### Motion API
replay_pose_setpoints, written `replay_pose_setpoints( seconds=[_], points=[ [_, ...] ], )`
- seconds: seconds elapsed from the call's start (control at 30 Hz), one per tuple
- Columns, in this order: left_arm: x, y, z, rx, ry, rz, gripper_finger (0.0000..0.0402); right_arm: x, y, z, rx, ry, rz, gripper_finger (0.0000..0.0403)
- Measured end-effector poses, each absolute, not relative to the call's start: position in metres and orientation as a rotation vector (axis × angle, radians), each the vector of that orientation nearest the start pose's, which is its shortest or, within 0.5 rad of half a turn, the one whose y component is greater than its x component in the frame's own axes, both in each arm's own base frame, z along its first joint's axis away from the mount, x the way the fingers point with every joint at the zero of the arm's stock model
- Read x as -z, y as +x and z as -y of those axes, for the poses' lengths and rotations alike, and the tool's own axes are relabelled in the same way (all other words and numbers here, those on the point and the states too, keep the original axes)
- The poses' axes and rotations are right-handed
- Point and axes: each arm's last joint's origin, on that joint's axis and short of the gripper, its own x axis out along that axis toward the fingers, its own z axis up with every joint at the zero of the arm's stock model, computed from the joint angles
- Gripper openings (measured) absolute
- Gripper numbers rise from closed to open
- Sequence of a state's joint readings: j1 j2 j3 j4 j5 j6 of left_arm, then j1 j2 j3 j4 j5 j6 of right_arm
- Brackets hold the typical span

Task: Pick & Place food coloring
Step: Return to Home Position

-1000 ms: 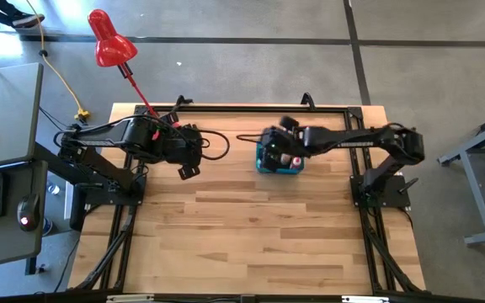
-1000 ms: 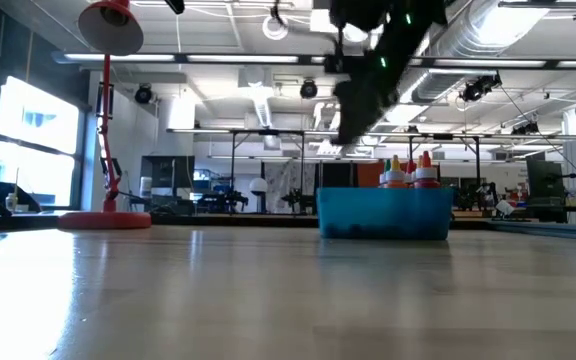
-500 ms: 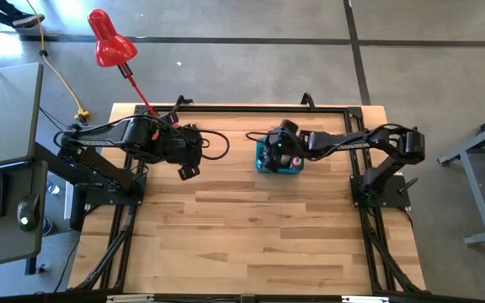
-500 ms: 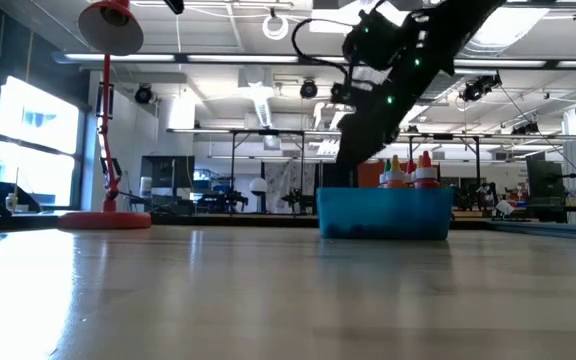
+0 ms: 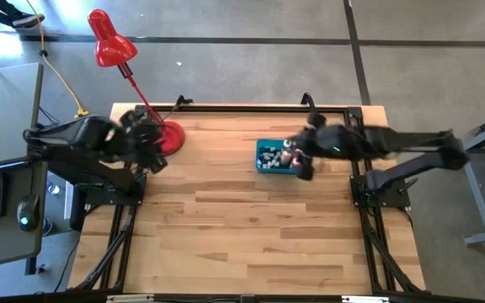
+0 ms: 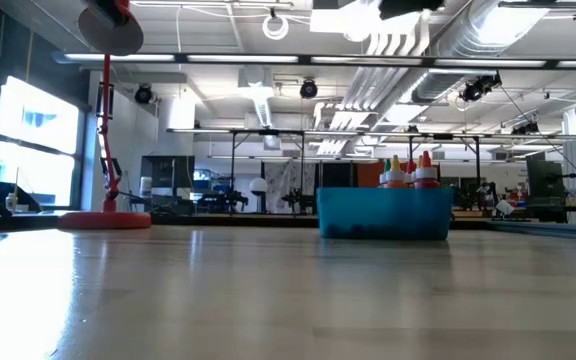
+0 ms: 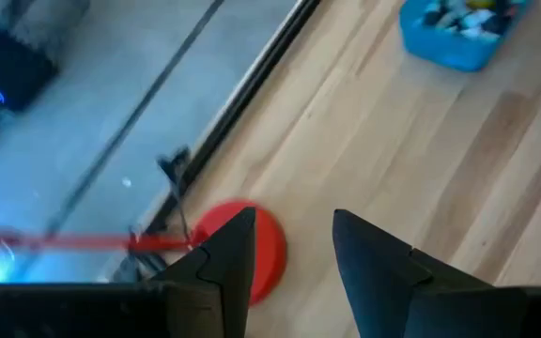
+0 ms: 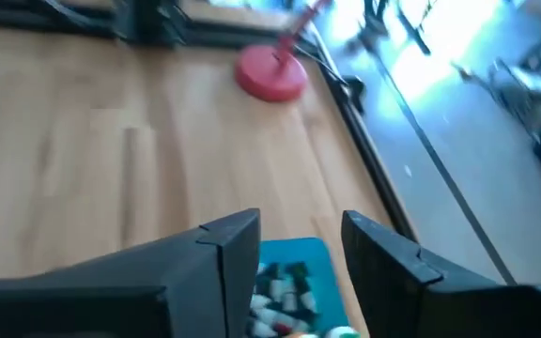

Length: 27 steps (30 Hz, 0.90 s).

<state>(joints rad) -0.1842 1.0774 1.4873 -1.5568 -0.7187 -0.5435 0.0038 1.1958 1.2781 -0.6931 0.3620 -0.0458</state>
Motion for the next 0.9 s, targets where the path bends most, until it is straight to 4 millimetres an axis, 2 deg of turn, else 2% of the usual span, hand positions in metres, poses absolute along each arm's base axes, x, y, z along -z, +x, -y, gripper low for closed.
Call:
replay_pose_setpoints(
  seconds=[0.07, 0.13, 0.27, 0.4, 0.47, 0.73, 0.9],
  points=[
    [-0.380, 0.116, 0.005, -0.741, -0.050, -0.804, 0.0138, -0.359, 0.220, 0.000, 0.297, -0.152, -0.537, 0.0143],
    [-0.352, 0.107, 0.006, -0.683, -0.090, -0.726, 0.0138, -0.335, 0.202, -0.006, 0.258, -0.153, -0.441, 0.0142],
    [-0.296, 0.105, 0.010, -0.441, -0.048, -0.533, 0.0138, -0.287, 0.175, -0.010, 0.128, -0.145, -0.216, 0.0144],
    [-0.250, 0.106, 0.016, -0.161, 0.027, -0.337, 0.0138, -0.254, 0.150, -0.010, 0.061, -0.113, -0.029, 0.0143],
    [-0.234, 0.102, 0.016, -0.135, 0.033, -0.252, 0.0138, -0.242, 0.141, -0.009, 0.062, -0.109, 0.011, 0.0141],
    [-0.176, 0.089, 0.011, -0.150, -0.006, -0.134, 0.0138, -0.201, 0.116, -0.007, 0.060, -0.120, 0.075, 0.0140],
    [-0.180, 0.087, 0.012, -0.116, 0.046, -0.125, 0.0138, -0.178, 0.109, -0.003, 0.169, -0.087, 0.088, 0.0142]
  ],
)
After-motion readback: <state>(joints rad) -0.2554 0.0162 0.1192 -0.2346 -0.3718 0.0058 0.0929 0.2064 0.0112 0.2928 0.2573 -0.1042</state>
